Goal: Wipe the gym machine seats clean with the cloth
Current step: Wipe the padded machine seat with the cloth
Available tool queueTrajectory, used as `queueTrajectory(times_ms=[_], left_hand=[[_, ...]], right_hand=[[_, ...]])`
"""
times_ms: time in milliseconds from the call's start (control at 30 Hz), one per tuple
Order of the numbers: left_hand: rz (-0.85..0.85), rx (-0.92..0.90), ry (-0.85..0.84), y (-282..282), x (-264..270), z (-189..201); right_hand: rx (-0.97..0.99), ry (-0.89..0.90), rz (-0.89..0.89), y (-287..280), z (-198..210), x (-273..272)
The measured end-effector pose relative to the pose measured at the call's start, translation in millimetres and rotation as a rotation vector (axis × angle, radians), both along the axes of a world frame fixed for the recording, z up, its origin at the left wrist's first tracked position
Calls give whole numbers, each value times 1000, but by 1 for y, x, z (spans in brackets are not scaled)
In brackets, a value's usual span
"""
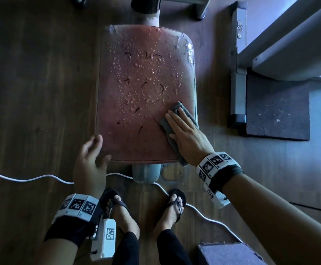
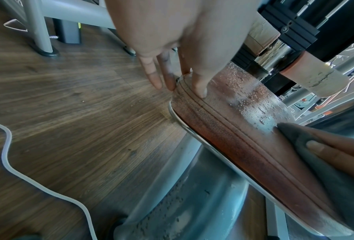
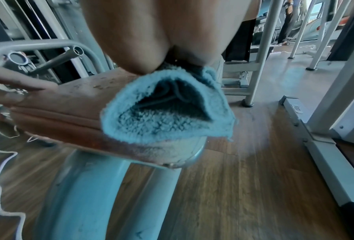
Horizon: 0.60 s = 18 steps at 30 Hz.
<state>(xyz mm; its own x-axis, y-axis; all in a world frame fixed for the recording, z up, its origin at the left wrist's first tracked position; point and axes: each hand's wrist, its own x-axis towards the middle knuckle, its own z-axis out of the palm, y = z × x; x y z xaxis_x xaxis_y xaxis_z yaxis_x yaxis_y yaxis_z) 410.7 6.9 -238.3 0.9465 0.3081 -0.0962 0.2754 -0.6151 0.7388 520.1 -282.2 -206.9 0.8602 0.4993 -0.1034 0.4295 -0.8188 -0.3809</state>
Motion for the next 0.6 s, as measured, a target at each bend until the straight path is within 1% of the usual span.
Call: queueTrajectory(times_ms=[67, 167, 233, 300, 400, 500, 600], left_hand=[[19, -15, 33, 1, 0, -1], [38, -38, 68, 2, -1, -2], [34, -35, 49, 1, -1, -1], [23, -35, 25, 0, 0, 0], [16, -25, 29, -2, 1, 3], [30, -32, 49, 0, 2, 3], [51, -40, 78, 0, 1, 3]], right_hand=[[0, -2, -58, 0, -2, 13], [16, 6, -216, 7, -4, 22], [16, 22, -338, 18, -2, 11], [14, 35, -411, 26, -1, -8], [-18, 44, -397, 26, -1, -21], [-73, 51, -334, 19, -5, -1], [-72, 62, -359, 22, -6, 16]])
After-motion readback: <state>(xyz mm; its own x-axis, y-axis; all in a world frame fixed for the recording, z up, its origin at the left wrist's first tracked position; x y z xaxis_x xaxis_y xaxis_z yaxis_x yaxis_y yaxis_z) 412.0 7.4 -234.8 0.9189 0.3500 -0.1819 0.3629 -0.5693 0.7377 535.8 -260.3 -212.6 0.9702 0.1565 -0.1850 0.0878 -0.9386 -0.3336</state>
